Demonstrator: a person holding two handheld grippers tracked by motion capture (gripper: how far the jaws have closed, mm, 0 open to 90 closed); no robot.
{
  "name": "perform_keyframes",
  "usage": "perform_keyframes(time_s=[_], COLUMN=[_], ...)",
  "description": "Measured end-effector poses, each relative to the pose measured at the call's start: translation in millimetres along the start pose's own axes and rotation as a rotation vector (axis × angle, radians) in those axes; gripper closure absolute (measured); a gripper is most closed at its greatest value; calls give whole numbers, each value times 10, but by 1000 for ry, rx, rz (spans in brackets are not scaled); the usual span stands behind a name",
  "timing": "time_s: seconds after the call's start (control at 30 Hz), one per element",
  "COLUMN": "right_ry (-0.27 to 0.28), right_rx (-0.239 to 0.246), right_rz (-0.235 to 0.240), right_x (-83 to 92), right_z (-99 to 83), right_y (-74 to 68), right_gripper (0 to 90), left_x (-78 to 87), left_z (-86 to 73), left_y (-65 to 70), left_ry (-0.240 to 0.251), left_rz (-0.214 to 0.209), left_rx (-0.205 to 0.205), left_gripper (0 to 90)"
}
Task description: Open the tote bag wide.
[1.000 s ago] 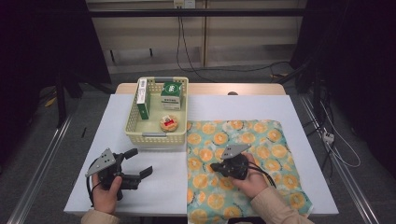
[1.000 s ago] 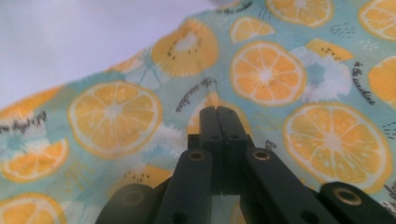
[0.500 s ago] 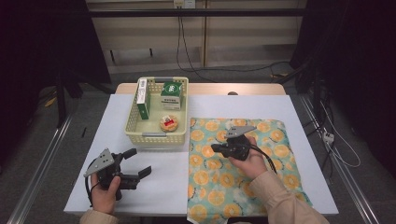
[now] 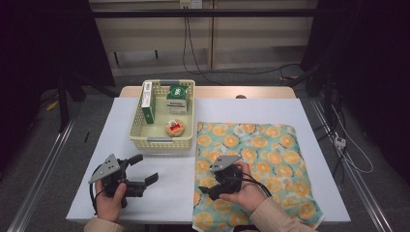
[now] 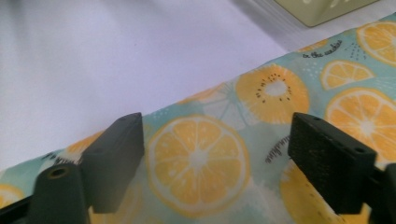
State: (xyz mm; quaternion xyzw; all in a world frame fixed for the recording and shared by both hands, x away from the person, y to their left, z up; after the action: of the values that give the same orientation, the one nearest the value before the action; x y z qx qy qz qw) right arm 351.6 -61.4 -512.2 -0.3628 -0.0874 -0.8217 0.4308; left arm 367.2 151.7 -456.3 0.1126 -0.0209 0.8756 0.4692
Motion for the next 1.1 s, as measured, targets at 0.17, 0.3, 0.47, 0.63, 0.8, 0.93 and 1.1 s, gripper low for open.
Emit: perform_keyframes(time_s=[0.17,0.3,0.47,0.63,0.8,0.93,1.1], right_ry=[-1,-32,-29,-31,-35,-28,-25], right_rx=[0,94,87,100,112,90,76], right_rz=[82,60,58,74,96,116,103], right_x=[-129,-184,-134,-94,-79,-60,-56], right_z=[5,-67,-82,-95,-97,-106,-104], right_y=[-269,-384,-374,-386,-398,-358,-364], right_gripper=[173,190,353,525,676,900,900], left_x=[5,13,5,6,23,24,25], left_z=[-2,-6,-1,-3,-1,-7,-7], left_y=[-12,-18,-7,-6,-12,-18,-27], left_ry=[5,4,2,2,5,5,4], left_rz=[2,3,1,2,4,5,7], left_rx=[7,8,6,7,10,8,6], left_gripper=[36,37,36,36,36,37,37])
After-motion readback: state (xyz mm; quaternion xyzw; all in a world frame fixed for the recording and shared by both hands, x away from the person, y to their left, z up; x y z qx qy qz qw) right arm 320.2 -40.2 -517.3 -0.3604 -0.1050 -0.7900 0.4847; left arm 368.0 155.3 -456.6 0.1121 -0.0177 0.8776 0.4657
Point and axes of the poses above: each handheld gripper's, and its own axes: x roughly backward along the jaws, z roughly out of its top, y roughly to its right, the point moved 9 cm from there along -x, roughly forward along the jaws, and after that the axes turned 8 degrees about -x, right-handed, at the moved point
